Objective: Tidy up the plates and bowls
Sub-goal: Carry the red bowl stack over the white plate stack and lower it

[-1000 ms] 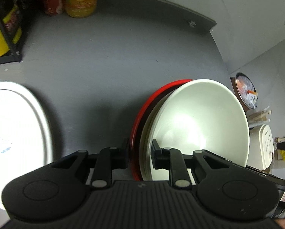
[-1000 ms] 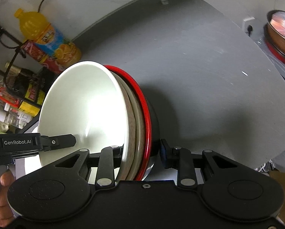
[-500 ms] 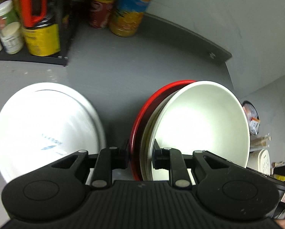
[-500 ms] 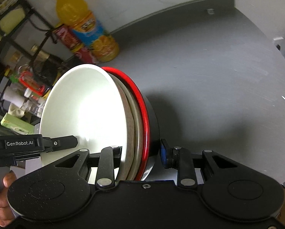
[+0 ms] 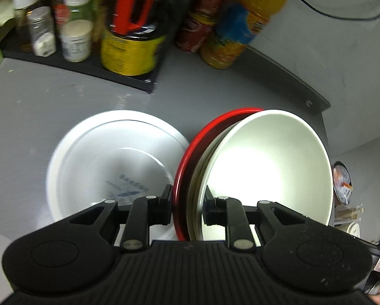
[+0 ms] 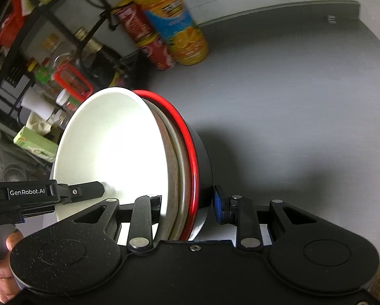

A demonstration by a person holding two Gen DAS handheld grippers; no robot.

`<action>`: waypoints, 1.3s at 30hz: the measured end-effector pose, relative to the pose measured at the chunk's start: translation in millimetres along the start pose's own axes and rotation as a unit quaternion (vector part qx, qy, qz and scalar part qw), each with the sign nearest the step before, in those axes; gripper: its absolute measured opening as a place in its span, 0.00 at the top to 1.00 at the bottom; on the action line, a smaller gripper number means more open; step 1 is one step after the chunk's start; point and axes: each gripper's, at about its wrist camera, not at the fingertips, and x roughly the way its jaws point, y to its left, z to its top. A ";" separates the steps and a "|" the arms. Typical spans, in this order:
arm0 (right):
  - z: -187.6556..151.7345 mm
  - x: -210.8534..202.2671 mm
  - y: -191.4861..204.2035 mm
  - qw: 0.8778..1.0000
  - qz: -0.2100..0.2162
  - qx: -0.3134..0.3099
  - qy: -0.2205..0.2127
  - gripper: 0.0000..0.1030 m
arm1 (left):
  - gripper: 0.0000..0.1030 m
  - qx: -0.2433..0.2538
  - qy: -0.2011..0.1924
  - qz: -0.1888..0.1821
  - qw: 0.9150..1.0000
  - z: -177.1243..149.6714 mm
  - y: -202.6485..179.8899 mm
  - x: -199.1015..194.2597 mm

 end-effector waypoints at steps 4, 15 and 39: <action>0.9 9.3 18.5 1.000 0.007 -0.014 0.008 0.72 | 0.80 -0.019 -0.009 0.005 1.000 -0.4 21.5 -9.5; 4.1 34.7 59.2 0.998 0.022 -0.054 0.037 0.72 | 0.80 -0.073 -0.019 0.021 0.997 -2.8 72.3 -20.9; 9.3 76.9 95.5 0.990 0.015 -0.108 0.087 0.72 | 0.80 -0.153 -0.014 0.035 0.987 -7.6 121.4 -3.5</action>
